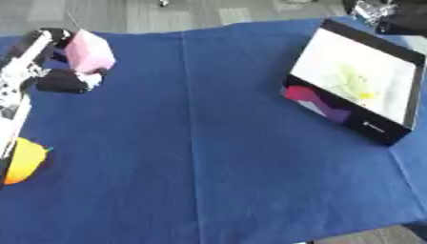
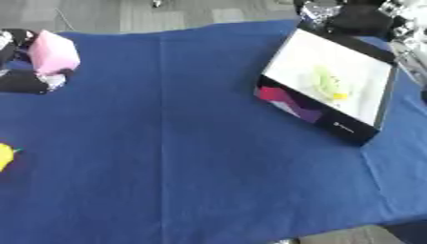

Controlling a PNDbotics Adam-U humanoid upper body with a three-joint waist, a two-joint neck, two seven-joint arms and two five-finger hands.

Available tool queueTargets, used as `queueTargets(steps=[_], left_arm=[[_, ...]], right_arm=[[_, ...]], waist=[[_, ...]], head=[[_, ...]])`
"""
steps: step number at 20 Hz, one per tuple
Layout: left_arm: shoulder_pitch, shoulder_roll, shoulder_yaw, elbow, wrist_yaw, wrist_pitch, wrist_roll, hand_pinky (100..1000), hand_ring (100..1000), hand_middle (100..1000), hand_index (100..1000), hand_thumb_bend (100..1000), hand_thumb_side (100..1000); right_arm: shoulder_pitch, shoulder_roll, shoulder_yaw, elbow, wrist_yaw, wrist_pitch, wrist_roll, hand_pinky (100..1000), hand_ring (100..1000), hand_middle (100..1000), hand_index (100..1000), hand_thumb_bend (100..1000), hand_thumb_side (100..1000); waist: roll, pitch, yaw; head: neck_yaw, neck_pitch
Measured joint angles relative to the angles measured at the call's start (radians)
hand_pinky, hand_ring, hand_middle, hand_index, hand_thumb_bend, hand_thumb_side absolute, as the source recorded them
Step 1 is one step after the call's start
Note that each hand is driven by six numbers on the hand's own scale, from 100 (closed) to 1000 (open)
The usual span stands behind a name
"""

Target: Pick up the objects with one hand, pass them to the other hand, and then place them into the box on the other side of the table.

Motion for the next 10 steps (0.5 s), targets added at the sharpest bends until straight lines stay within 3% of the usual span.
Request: queueTargets(steps=[10], left_arm=[[0.035, -0.062, -0.042, -0.023, 0.053, -0.083, 0.08, 739, 784, 605, 579, 100, 153]], right_arm=[[-0.057, 0.055, 0.069, 0.0, 0.087, 0.008, 0.079, 995, 1000, 1000, 1000, 100, 280]], waist=[[-0.007, -0.001, 0.006]], head=[[-0.047, 0.015]])
